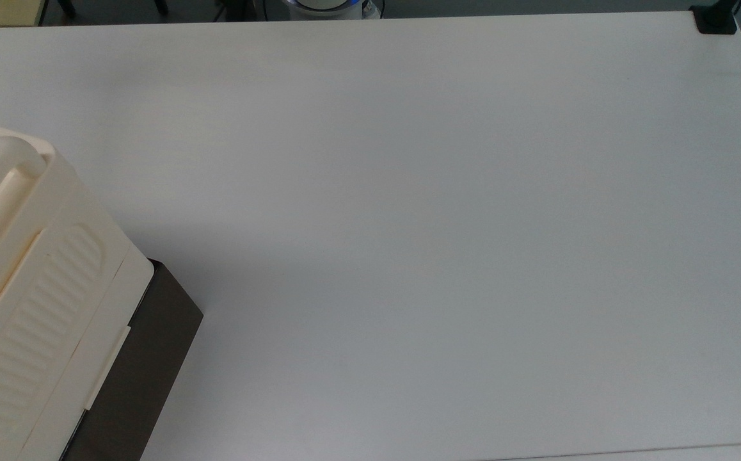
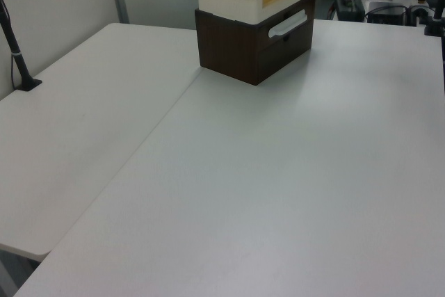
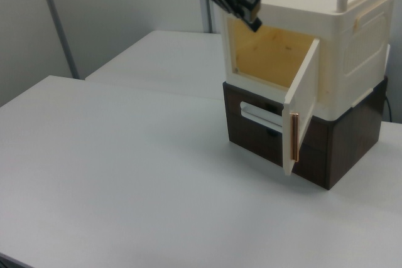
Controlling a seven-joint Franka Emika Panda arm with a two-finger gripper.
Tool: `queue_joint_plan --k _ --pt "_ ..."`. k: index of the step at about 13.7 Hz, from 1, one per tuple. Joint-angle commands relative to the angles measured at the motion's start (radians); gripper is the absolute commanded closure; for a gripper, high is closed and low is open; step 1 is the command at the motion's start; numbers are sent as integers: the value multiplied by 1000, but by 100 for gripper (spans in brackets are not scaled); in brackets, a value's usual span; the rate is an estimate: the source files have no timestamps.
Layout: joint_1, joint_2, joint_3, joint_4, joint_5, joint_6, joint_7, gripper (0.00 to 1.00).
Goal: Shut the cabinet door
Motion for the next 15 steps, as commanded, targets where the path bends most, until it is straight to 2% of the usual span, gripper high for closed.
queue_joint_plan --k 1,5,9,15 --pt "-7 -3 -65 -14 16 79 4 100" --pt "-11 6 -136 -44 15 144 -57 100" --pt "-51 23 -141 -80 15 145 -185 100" --pt "-56 56 -142 -126 -1 139 -225 100"
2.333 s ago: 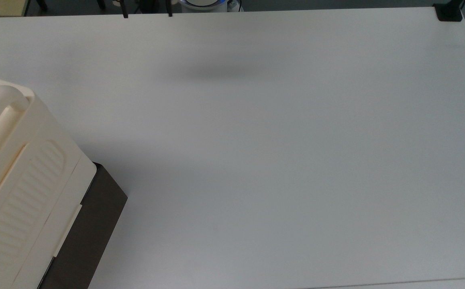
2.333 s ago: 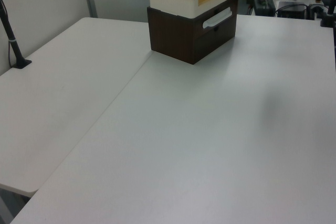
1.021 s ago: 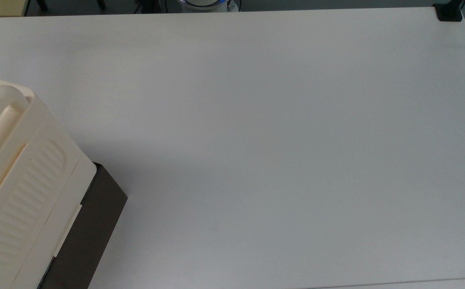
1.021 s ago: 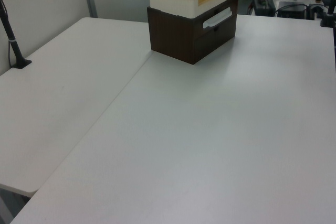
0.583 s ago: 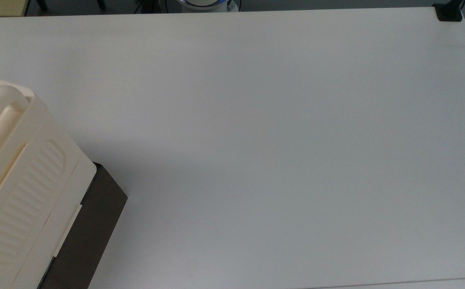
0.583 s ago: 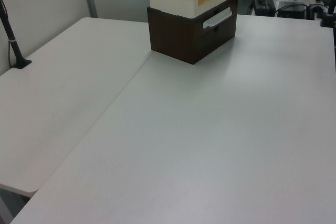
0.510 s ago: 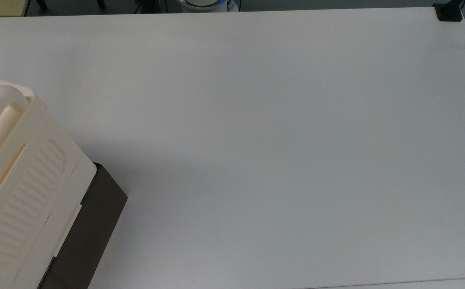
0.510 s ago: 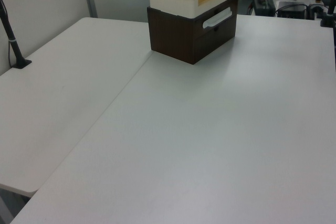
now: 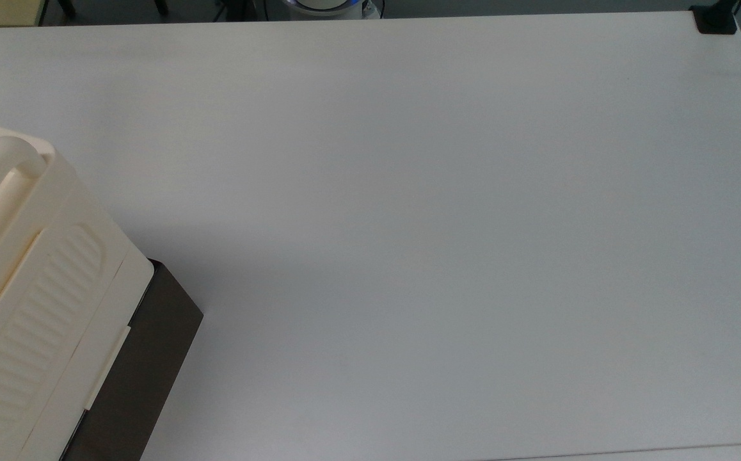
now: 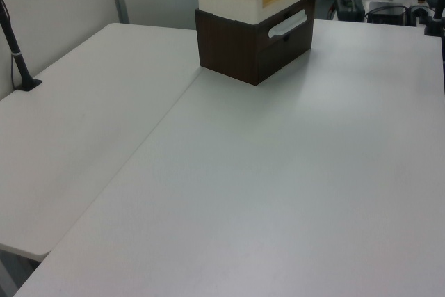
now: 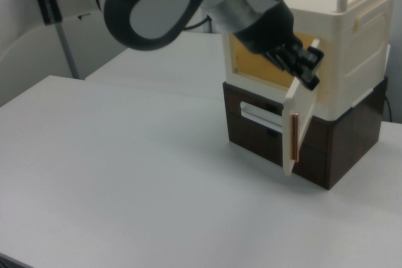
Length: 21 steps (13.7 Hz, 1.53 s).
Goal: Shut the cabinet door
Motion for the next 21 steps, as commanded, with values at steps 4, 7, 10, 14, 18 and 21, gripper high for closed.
queue_joint_plan --k 4,7,10,14,18,21 --pt "14 12 -2 -41 0 16 -32 100" --pt "52 15 6 -42 2 -30 -7 100" --pt "78 10 21 -41 8 -61 45 100" --pt "78 6 77 -33 14 -78 178 100" --pt "80 15 124 -32 79 -67 247 100" --pt "78 21 140 -30 256 -38 240 100"
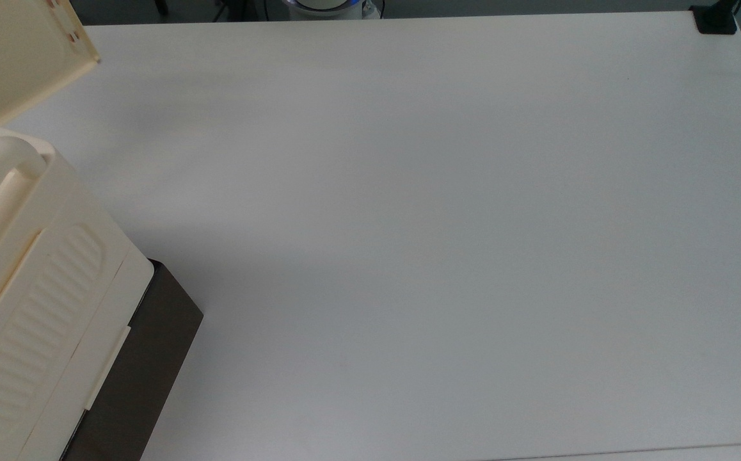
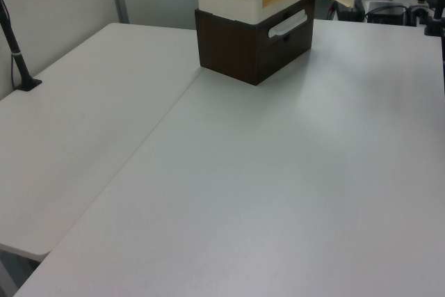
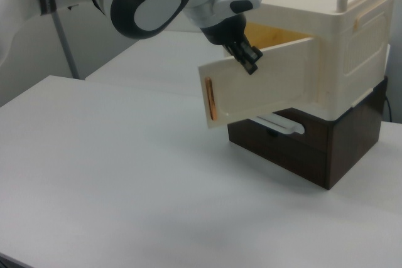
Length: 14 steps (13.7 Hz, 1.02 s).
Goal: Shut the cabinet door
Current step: 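Push the door with the gripper, swinging it shut against the cabinet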
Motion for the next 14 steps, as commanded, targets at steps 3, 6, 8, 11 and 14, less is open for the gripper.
queue_joint_plan --k 3,6,8,11,14 --pt "4 27 20 -2 243 111 7 100" --pt "2 93 49 28 325 220 -10 100" --pt "3 125 60 28 329 336 -7 100" --pt "0 156 86 29 375 444 -5 100" --pt "-1 192 107 29 397 547 -1 100"
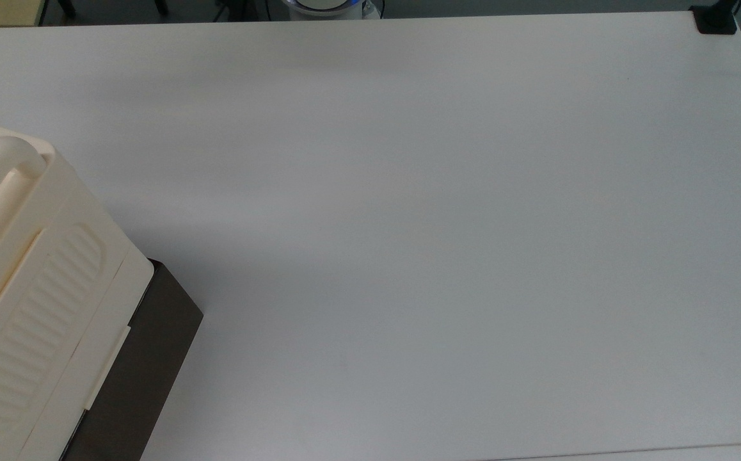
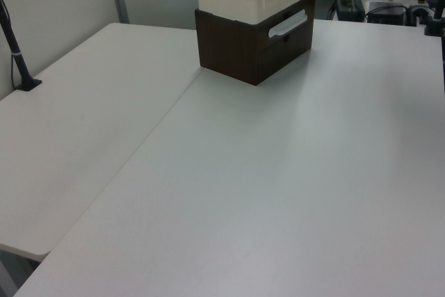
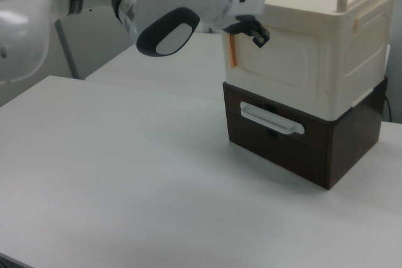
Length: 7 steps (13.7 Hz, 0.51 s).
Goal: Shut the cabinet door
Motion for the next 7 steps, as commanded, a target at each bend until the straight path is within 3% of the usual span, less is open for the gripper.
queue_joint_plan --k 1,7 --pt "-3 70 27 35 44 149 4 100" --pt "-4 73 52 25 32 148 -9 100"
